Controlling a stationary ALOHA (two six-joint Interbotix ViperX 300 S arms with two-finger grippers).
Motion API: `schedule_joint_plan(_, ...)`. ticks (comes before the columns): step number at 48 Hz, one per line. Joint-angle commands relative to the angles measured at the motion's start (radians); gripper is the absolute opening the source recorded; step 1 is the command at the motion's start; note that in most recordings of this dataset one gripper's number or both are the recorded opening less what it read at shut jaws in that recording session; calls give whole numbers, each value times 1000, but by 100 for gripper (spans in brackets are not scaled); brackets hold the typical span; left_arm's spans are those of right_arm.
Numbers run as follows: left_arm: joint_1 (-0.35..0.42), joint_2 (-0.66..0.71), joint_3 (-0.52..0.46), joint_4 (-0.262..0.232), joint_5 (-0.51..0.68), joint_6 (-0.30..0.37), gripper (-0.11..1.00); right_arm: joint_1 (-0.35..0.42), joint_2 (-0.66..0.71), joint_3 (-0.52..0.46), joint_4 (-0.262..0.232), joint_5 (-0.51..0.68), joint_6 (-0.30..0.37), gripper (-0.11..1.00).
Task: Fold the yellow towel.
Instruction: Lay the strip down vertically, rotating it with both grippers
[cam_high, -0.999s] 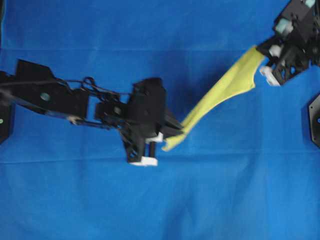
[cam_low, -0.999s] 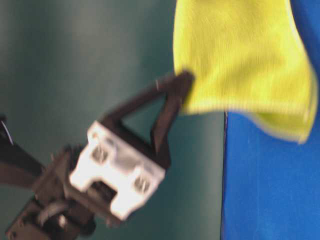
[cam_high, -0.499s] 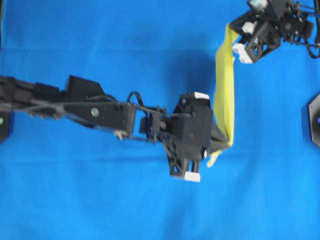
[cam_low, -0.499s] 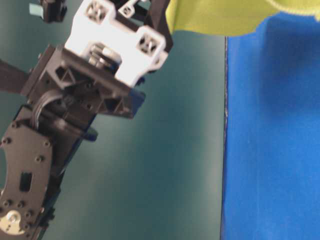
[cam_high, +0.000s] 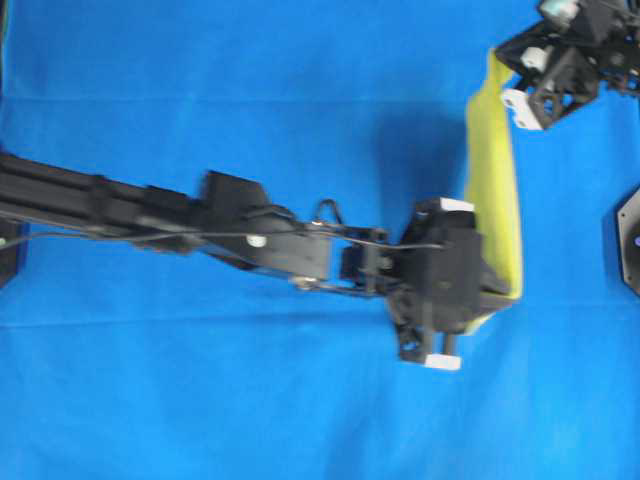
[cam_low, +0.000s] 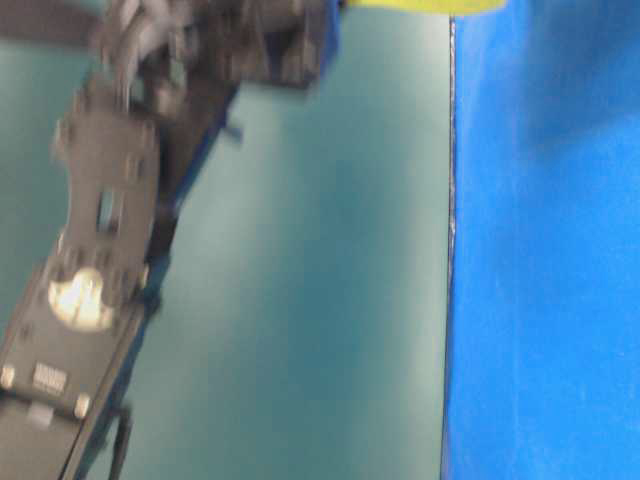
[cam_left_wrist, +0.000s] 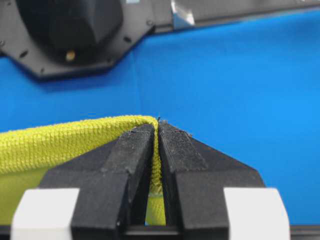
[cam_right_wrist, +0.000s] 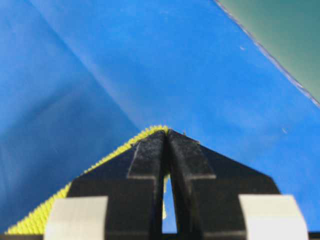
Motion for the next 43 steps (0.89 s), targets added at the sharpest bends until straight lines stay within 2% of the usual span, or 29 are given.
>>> schedule_joint_plan(1,-49,9,-89,2,-11,3,3,-28,-34,5,-9,20,-3,2)
schedule_joint_plan(8,-48,48,-114,2,-23,-6,3,-28,-20,18,-9,20,-5,2)
schedule_joint_plan(16,-41,37,-43,-2,-55,-29,3,-26,83,3,-8,-60,-5,2)
schedule_joint_plan(28,-37,-54,201,-3,-192,-121,3,8,325,-95,-9,-242,-2,2)
schedule_joint_plan(34,-37,-106,344,-3,-281,-176,3,32,425,-176,-9,-275,-3,2)
schedule_joint_plan(43,-38,-158,485,-5,-348,-238,3,64,518,-272,-12,-281,-14,2)
